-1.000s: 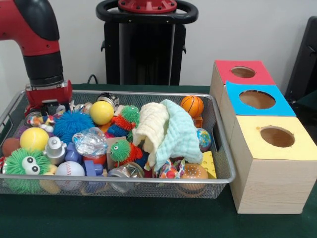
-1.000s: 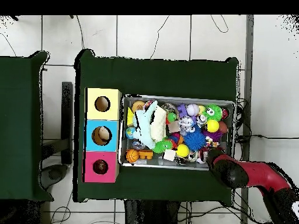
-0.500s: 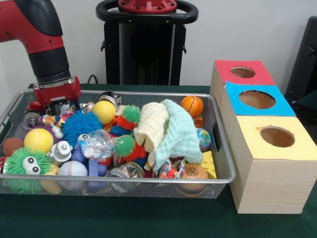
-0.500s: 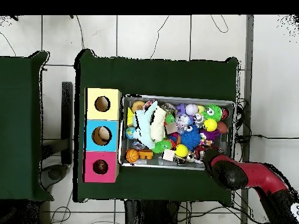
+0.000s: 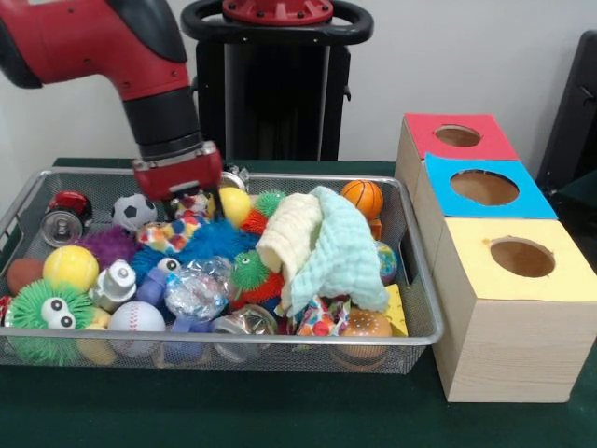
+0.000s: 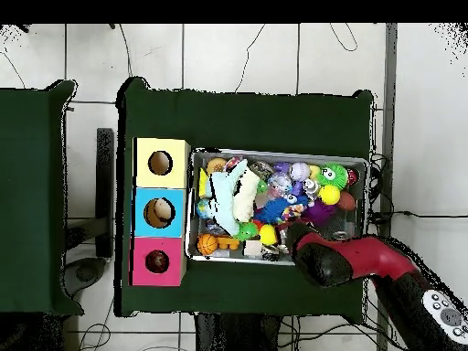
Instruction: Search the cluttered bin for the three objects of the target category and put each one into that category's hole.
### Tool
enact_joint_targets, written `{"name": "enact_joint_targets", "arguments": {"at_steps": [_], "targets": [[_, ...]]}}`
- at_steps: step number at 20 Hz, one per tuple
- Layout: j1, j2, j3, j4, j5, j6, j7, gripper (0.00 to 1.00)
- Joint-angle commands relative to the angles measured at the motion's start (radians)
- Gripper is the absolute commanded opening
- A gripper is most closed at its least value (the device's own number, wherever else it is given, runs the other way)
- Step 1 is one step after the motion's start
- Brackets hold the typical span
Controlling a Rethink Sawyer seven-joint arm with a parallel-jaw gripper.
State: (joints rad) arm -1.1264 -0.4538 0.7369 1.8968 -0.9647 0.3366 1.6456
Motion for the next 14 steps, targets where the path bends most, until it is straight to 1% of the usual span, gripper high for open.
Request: {"name": "enact_joint_targets", "arguments": {"at_steps": [1,4,6,9,12,14], "targets": [[0.176,-0.032,-0.06,0.043,0.022,-0.193,0.236,1.0],[0.245,-0.047,-0.122,0.032,0.052,-0.25,0.268,1.0],[0.264,-0.059,-0.14,0.034,0.081,-0.26,0.26,1.0],[0.274,-0.071,-0.163,0.041,0.113,-0.266,0.231,1.0],[0.274,-0.064,-0.203,0.033,0.118,-0.269,0.192,1.0],[0.263,-0.06,-0.213,0.035,0.133,-0.254,0.171,1.0]]}}
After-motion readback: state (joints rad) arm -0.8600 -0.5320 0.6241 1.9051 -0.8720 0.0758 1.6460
